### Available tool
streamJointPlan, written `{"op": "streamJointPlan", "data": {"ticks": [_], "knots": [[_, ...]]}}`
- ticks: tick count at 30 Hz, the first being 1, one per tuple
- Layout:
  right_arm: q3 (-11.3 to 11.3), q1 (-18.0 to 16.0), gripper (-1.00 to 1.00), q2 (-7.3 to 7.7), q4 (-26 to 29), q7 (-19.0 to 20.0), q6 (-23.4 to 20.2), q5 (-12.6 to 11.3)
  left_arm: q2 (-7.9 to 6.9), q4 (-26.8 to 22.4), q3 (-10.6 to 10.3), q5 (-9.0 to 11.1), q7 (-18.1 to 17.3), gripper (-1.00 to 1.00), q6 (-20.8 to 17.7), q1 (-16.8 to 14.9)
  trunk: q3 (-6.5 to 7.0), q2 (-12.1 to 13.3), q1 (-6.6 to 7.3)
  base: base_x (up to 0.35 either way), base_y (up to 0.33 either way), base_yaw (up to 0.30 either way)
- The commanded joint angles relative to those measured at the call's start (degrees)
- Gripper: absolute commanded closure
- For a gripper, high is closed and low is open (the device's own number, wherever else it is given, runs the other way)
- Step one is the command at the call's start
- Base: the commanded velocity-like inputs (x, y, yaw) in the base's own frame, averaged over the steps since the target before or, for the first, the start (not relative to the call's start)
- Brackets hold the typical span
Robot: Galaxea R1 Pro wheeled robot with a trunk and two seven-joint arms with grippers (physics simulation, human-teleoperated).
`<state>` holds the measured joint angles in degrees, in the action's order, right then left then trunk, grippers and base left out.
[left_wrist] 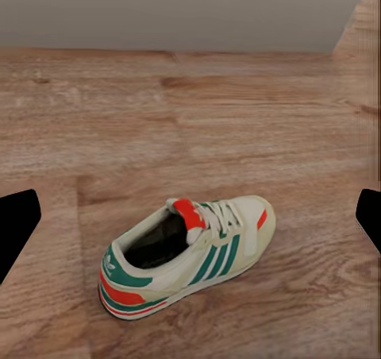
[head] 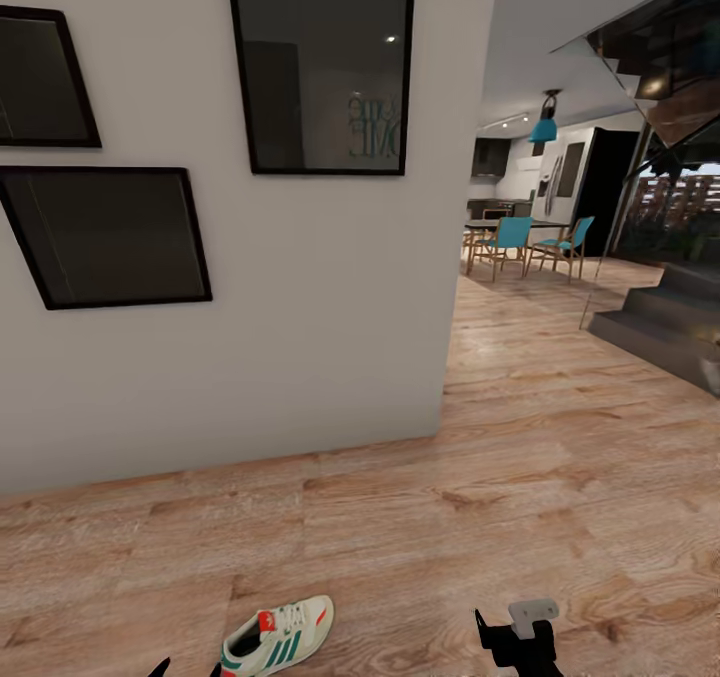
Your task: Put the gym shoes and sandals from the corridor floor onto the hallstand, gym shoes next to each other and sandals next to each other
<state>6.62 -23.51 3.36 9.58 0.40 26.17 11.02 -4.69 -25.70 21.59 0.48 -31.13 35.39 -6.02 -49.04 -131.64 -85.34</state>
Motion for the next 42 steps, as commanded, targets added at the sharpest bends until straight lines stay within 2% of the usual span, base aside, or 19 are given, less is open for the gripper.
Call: {"op": "streamJointPlan", "data": {"ticks": [1,28,33,37,38,39,41,42], "knots": [[0.49,-0.05,-1.0,-0.02,-0.07,0.04,0.2,0.58,0.03,0.03,0.38,0.05,-0.57,-1.0,0.03,-0.04,-0.03,-0.02,0.01,0.0,0.0,-0.185],[0.56,-0.05,-1.0,-0.11,0.33,0.0,0.2,0.56,-0.06,-0.02,0.09,-0.53,-0.55,-1.0,-0.46,-0.24,0.01,-0.02,0.01,-0.042,0.0,-0.013],[0.58,-0.05,-1.0,0.0,4.52,0.1,0.01,0.57,-0.61,-0.33,-0.25,-1.83,-0.59,-1.0,-1.25,-0.71,0.01,-0.02,0.01,0.0,0.0,0.0],[0.58,-0.05,-1.0,0.08,10.58,0.17,-0.99,0.6,-1.61,-1.41,-0.31,-4.29,-0.74,-1.0,-3.25,-1.6,0.01,-0.02,0.01,0.0,0.0,0.0],[0.58,-0.05,-1.0,0.16,16.65,0.22,-4.26,0.57,-3.12,-2.77,-0.37,-8.41,-0.94,-1.0,-7.75,-4.13,0.01,-0.02,0.01,0.0,0.0,0.0],[0.58,-0.05,-1.0,0.19,19.65,0.27,-6.83,0.54,-3.71,-3.3,-0.38,-10.94,-1.18,-1.0,-10.67,-5.66,0.01,-0.02,0.01,0.0,0.0,0.0],[0.58,-0.05,-1.0,0.19,22.75,0.4,-9.87,0.51,-4.1,-3.65,-0.39,-13.66,-1.55,-1.0,-13.76,-7.29,0.01,-0.02,0.01,0.0,0.0,0.0],[0.58,-0.05,-1.0,0.18,26.01,0.69,-13.26,0.47,-4.31,-3.87,-0.4,-16.53,-2.01,-1.0,-16.74,-8.95,0.01,-0.02,0.01,0.0,0.0,0.0]]}}
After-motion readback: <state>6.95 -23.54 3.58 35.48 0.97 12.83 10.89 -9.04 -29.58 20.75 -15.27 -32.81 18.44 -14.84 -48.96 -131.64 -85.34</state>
